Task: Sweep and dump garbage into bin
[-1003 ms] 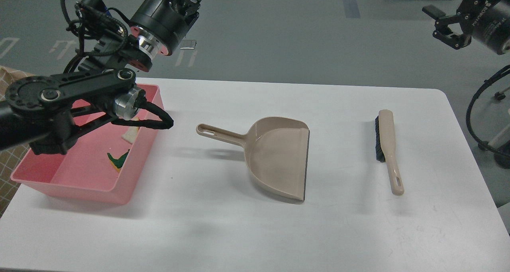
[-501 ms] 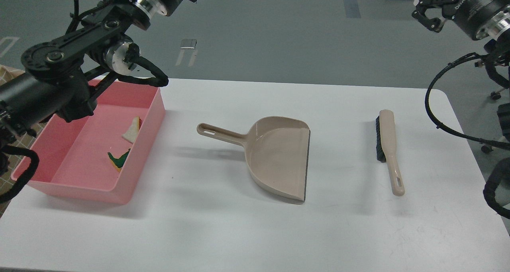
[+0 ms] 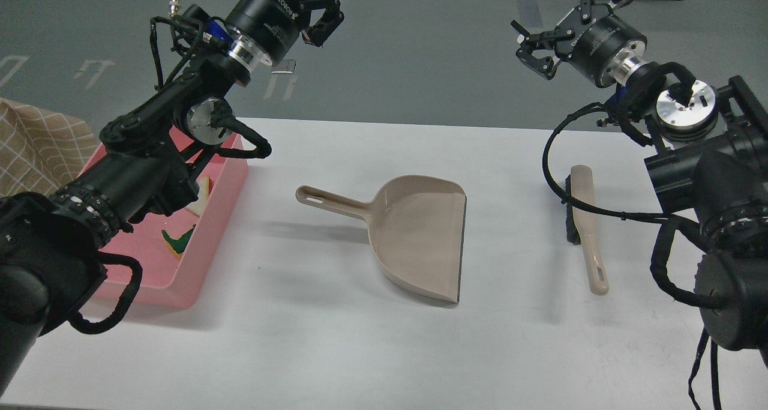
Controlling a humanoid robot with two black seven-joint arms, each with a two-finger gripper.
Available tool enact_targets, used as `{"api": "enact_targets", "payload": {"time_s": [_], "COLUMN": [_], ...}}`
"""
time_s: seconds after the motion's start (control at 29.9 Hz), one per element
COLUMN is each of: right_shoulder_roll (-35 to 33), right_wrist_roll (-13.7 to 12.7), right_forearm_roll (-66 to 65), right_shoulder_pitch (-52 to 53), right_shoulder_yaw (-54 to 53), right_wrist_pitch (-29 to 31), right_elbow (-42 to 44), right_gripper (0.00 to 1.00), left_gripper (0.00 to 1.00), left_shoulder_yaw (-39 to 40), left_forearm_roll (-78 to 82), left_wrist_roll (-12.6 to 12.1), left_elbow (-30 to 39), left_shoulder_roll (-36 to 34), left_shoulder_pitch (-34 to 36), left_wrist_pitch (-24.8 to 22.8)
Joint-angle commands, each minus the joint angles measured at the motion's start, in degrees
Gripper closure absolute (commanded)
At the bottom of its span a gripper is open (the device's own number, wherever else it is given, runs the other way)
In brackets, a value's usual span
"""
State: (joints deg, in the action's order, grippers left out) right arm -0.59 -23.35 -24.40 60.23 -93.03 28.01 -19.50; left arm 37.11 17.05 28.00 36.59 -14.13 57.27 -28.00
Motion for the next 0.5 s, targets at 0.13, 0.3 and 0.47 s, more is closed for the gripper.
{"api": "enact_targets", "payload": {"time_s": [0.13, 0.3, 0.47], "right_shoulder_roll": [0.24, -1.96, -3.19], "right_wrist_roll": [-0.02, 0.06, 0.41], "right_forearm_roll": [0.05, 0.05, 0.14], "right_shoulder_pitch": [-7.85, -11.01, -14.44], "right_shoulder_yaw": [1.36, 1.19, 0.93], "right_wrist_pitch": [-0.01, -0.01, -0.01], "right_elbow": [-3.87, -7.74, -13.45], "right_gripper": [0.0, 0.0, 0.0], "left_gripper": [0.02, 0.02, 0.02], "left_shoulder_yaw": [-0.37, -0.9, -0.9], "left_forearm_roll": [0.18, 0.18, 0.18], "left_wrist_roll": [0.0, 0.0, 0.0], "left_elbow": [0.77, 0.85, 1.2], "left_shoulder_roll": [-0.29, -0.37, -0.2], "left_shoulder_pitch": [-4.71, -5.24, -5.33], "left_wrist_pitch": [0.0, 0.0, 0.0]}}
